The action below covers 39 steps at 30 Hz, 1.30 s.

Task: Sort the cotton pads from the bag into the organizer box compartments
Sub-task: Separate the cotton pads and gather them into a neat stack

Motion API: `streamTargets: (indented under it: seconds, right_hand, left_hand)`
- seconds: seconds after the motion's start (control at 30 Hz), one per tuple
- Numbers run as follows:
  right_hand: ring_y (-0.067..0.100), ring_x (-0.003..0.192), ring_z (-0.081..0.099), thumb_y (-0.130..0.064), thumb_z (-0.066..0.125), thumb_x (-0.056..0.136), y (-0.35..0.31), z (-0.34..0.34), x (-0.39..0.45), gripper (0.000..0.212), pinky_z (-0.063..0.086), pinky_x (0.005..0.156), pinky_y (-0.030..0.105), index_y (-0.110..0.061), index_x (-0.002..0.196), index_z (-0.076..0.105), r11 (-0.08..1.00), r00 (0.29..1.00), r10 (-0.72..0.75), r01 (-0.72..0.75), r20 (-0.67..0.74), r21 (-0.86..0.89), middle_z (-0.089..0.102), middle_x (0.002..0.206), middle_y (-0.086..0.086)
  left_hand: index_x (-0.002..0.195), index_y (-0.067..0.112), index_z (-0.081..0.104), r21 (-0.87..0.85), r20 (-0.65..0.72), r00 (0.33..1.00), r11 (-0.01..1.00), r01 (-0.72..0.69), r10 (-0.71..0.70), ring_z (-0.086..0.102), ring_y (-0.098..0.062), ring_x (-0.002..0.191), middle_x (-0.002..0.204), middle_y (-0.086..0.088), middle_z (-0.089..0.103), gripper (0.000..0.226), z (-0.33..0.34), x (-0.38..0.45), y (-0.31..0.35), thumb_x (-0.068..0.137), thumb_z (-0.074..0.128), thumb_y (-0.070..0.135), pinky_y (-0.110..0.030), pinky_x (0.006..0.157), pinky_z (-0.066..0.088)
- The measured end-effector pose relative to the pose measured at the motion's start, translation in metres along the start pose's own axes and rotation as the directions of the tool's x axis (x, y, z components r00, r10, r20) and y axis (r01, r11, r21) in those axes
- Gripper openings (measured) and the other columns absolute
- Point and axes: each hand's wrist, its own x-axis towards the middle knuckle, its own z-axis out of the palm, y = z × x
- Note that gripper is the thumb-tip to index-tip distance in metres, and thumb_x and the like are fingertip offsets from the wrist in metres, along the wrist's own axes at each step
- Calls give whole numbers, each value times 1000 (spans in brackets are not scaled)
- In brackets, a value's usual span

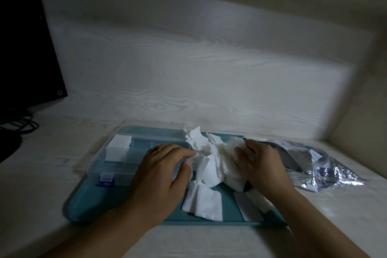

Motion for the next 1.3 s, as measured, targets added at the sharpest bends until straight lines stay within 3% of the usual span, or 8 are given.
streamTargets:
  seconds: [0.23, 0.5, 0.67, 0.77, 0.87, 1.0, 1.13, 1.3]
  right_hand:
    - [11, 60, 56, -25, 57, 97, -44, -14, -15, 20, 45, 54, 29, -15, 79, 59, 892, 981, -43, 122, -187, 435, 60, 67, -1]
    - [18, 84, 72, -17, 58, 95, -58, 3, -21, 18, 60, 69, 29, -15, 110, 68, 594, 969, 208, -232, 132, 770, 76, 93, 0]
    - [5, 92, 68, -23, 63, 93, -50, 10, -22, 21, 59, 81, 34, -29, 113, 61, 780, 993, 97, -114, 62, 615, 71, 101, -11]
    - [-5, 95, 61, -24, 68, 88, -45, 4, -23, 42, 50, 79, 10, -31, 127, 52, 920, 998, -56, 41, 25, 391, 63, 102, -23]
    - [-8, 83, 60, -16, 69, 85, -31, -5, -13, 51, 41, 69, 0, -29, 131, 50, 964, 997, -15, 36, -82, 263, 62, 98, -21]
    - [17, 89, 63, -14, 71, 85, -7, -16, 6, 50, 53, 78, 30, -20, 131, 53, 932, 967, 223, -174, -125, 319, 65, 107, 2]
    - [8, 85, 59, -13, 68, 88, 1, -14, 8, 33, 53, 73, 31, -17, 119, 57, 812, 928, 368, -350, 55, 468, 63, 99, -2]
    - [17, 86, 60, -24, 65, 90, 11, -4, 3, 32, 48, 74, 31, -16, 119, 51, 947, 957, 271, -284, 104, 150, 62, 97, -1]
  left_hand:
    - [124, 35, 58, -29, 9, 999, 998, 48, -47, 50, 2, 115, 120, 24, 55, 38, -2, -1, 0, 94, 38, 45, -17, 95, 39]
    - [146, 49, 25, -9, 135, 981, 990, 140, -138, 34, 1, 132, 146, 25, 37, 62, -2, 0, 6, 89, 51, 56, -22, 106, 32]
    - [129, 36, 54, 195, 256, 966, 980, -22, -29, 47, -6, 116, 124, 17, 57, 48, 2, 0, 2, 87, 44, 56, -28, 100, 38]
    - [121, 26, 62, 243, 253, 965, 961, -132, 69, 48, -7, 105, 115, 10, 64, 41, 4, -1, 2, 87, 46, 42, -26, 92, 41]
    - [136, 27, 55, 158, 355, 930, 974, -163, 98, 44, -4, 119, 135, 11, 56, 47, 5, 1, 5, 93, 40, 40, -23, 100, 36]
    - [140, 30, 54, 106, 481, 863, 967, -231, 154, 43, -6, 133, 151, 14, 42, 49, 12, 3, 4, 99, 31, 44, -17, 107, 27]
    - [139, 26, 56, 108, 509, 849, 969, -224, 140, 46, -9, 130, 149, 12, 44, 38, 18, 15, 9, 104, 42, 33, -17, 105, 31]
    - [137, 22, 57, 70, 599, 786, 967, -245, 156, 49, -14, 125, 140, 5, 53, 41, 34, 30, 26, 102, 42, 38, -28, 110, 36]
